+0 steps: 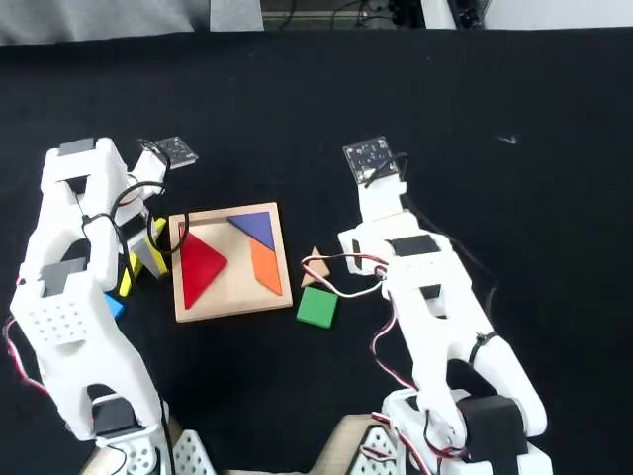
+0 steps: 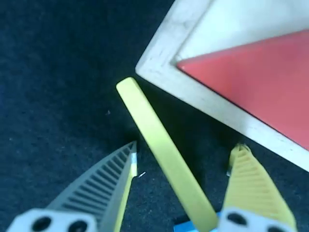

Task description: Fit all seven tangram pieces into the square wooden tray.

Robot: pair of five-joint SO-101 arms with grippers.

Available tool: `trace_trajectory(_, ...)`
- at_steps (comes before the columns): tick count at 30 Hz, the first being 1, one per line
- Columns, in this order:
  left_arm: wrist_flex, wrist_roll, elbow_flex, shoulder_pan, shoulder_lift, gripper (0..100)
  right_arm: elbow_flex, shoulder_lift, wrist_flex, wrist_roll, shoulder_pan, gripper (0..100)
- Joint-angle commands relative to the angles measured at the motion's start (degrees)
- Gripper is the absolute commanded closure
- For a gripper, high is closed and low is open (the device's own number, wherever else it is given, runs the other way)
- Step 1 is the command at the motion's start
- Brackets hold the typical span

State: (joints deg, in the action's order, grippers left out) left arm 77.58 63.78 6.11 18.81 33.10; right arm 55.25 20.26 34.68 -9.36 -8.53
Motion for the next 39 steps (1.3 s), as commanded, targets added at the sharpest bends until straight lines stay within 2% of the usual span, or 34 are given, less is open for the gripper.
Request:
trace_trajectory(1, 1.5, 0.2, 3.5, 1.2, -0.4, 70, -0.2, 2.6, 0.0, -0.6, 0.6, 98.6)
trace_trajectory(5, 7.1, -3.6, 8.7, 1.6, -3.6, 70, -0.2, 2.6, 0.0, -0.6, 0.6, 98.6)
trace_trajectory(8, 8.4, -6.9, 10.6, 1.6, -5.6, 72, -0.2, 2.6, 0.0, -0.6, 0.6, 98.6)
trace_trajectory(16, 8.8, -8.7, 7.7, -0.7, -4.2, 92, -0.2, 2.6, 0.0, -0.6, 0.6, 98.6)
trace_trajectory(19, 9.0, -12.9, 8.0, -0.7, -4.7, 98, -0.2, 2.6, 0.0, -0.6, 0.6, 98.6)
trace_trajectory(22, 10.2, -16.1, 9.5, -0.7, -4.8, 97, -0.2, 2.6, 0.0, -0.6, 0.6, 98.6)
trace_trajectory(30, 21.1, -17.8, 17.7, -1.7, -5.5, 97, -0.2, 2.6, 0.0, -0.6, 0.6, 98.6)
trace_trajectory(31, 23.6, -20.0, 20.4, -2.0, -6.6, 97, -0.2, 2.6, 0.0, -0.6, 0.6, 98.6)
trace_trajectory(35, 23.3, -37.9, 26.2, -2.2, -14.9, 97, -0.3, 2.6, 0.1, -0.6, 0.6, 98.6)
trace_trajectory(39, 23.3, -50.2, 23.5, -5.0, -25.9, 97, -0.3, 2.6, 0.2, -0.6, 0.6, 98.6)
